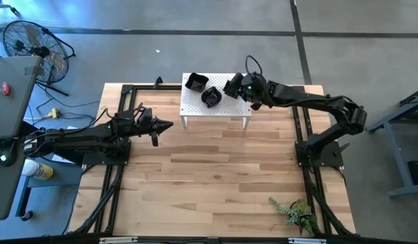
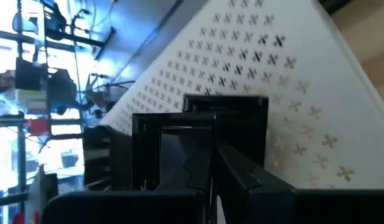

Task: Pick & Place Mini shaped plates
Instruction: Stack the black square plate on top of the black square plates on the shelf

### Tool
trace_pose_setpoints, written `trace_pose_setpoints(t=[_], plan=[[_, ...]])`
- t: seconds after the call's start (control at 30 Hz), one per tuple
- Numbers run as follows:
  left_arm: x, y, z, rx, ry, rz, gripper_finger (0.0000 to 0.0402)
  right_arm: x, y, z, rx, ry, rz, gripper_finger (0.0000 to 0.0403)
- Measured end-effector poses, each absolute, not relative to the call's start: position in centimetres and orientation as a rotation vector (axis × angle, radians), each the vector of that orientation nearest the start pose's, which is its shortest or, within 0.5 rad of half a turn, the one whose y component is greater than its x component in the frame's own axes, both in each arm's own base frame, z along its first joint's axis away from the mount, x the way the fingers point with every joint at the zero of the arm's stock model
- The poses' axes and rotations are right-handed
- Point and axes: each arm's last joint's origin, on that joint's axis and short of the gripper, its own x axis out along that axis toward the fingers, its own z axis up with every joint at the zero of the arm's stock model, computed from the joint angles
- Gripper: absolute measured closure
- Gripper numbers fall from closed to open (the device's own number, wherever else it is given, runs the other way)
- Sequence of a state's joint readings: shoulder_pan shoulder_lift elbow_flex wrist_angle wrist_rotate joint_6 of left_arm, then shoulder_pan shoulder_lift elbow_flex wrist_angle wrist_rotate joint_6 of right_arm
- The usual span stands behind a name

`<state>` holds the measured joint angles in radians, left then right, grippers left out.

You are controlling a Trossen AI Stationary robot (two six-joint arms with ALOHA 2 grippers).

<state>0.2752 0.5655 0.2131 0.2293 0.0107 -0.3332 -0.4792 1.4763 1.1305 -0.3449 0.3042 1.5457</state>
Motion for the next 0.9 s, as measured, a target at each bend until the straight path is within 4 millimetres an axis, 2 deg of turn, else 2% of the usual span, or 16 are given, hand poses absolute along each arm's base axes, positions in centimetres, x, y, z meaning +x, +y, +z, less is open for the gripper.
trace_pose_setpoints(t=[0.9], plan=[[13.84,3.88,20.49,-0.352,0.077,0.285,0.0401,27.57,-15.66,27.56,1.409,-0.015,-1.214,0.0391]])
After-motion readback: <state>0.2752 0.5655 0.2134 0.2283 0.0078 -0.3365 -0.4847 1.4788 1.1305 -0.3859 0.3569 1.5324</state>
